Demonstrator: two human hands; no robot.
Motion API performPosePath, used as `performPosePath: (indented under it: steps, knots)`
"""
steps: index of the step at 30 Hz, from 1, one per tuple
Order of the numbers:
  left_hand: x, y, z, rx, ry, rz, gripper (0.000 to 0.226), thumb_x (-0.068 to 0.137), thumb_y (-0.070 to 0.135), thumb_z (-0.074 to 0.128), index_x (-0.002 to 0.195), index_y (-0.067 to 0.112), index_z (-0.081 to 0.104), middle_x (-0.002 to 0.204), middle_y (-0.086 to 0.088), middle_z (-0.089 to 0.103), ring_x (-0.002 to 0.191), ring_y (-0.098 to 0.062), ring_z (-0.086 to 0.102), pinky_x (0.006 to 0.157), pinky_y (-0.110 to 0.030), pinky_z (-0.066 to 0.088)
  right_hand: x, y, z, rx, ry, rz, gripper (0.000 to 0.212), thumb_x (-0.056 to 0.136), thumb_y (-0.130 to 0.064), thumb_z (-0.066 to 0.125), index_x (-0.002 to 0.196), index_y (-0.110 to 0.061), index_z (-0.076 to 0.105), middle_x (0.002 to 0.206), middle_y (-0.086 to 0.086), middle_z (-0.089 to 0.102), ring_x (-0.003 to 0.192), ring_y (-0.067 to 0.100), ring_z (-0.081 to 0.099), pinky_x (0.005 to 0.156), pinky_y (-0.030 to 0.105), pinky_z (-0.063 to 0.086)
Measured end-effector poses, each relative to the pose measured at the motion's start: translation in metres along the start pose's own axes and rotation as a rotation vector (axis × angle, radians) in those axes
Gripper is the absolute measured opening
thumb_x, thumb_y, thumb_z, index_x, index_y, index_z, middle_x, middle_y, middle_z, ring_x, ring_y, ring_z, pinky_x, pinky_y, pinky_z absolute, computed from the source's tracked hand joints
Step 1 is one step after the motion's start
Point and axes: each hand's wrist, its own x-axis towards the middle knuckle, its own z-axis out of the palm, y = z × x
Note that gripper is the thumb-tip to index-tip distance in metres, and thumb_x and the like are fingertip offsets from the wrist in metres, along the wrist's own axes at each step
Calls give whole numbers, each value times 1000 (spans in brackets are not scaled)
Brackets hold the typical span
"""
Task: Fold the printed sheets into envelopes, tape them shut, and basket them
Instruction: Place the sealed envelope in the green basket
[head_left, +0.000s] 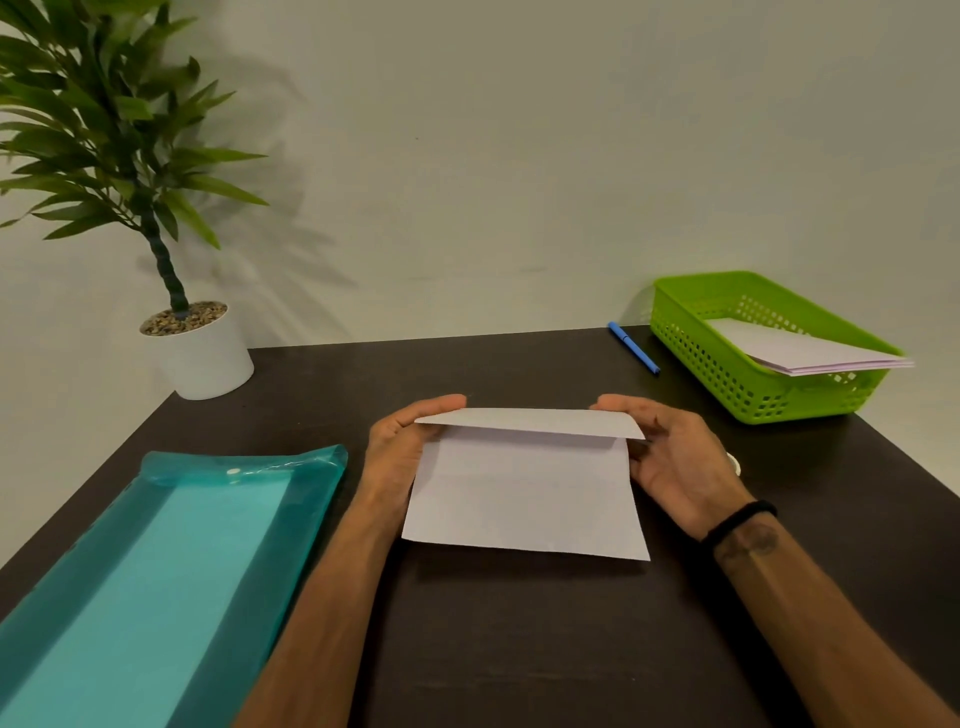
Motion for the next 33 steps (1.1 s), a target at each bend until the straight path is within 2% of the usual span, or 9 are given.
performPosePath:
  steps: [3,6,15,19,23,26,29,31,33]
  knots:
    - [2,-2,1,-14,14,14,15,95,15,70,101,18,83,108,-6,78,105,-33,72,93,-51,60,-1,-1,0,25,-40,-2,32,102,-26,53,124,-11,72,127,11,72,119,29,67,107,49,52]
    - [3,-5,1,-28,34,32,19,98,12,65,101,16,83,112,-5,77,109,-34,70,97,-53,58,-1,1,0,-34,-88,-29,38,94,-33,69,129,-18,67,126,9,73,116,28,70,100,46,56]
    - [6,-8,1,-43,57,50,14,95,13,70,98,16,83,110,-5,78,108,-34,70,94,-54,59,-7,-1,-2,-180,-290,-56,67,82,-5,80,140,-29,54,116,4,78,107,27,75,84,40,64]
    - [6,-6,1,-59,49,35,14,94,15,71,101,16,82,110,-8,77,107,-34,71,92,-53,60,-7,1,0,-264,-262,-96,79,79,-4,84,144,-33,49,112,14,78,102,35,76,89,53,61]
    - [5,-4,-1,-73,16,93,28,103,15,53,122,21,73,112,-10,77,100,-25,74,84,-41,59,-5,3,0,-254,-202,-155,79,77,-3,85,143,-32,51,113,12,78,101,34,76,92,57,59]
    - [3,-6,3,-21,11,96,30,106,35,48,125,24,69,113,-6,77,101,-25,75,88,-44,60,-3,4,0,-247,-138,-194,78,77,-3,85,143,-31,53,113,8,78,99,31,77,87,56,62]
    - [4,-11,5,189,-30,92,35,97,58,58,124,36,64,120,0,70,103,-25,71,90,-46,60,0,6,0,-235,-81,-239,78,79,-3,85,144,-30,52,110,7,79,97,30,77,85,54,62]
    - [1,-11,7,306,-95,156,16,100,45,61,116,44,61,116,10,68,103,-17,68,88,-39,59,1,8,-1,-229,-39,-271,80,79,-3,86,146,-28,51,110,7,79,97,29,78,83,50,63]
    - [2,-13,9,375,-131,194,19,102,33,62,115,47,58,114,16,67,103,-12,67,86,-34,58,3,8,-2,-221,-10,-282,79,79,-4,86,146,-27,52,111,6,79,97,27,78,80,46,64]
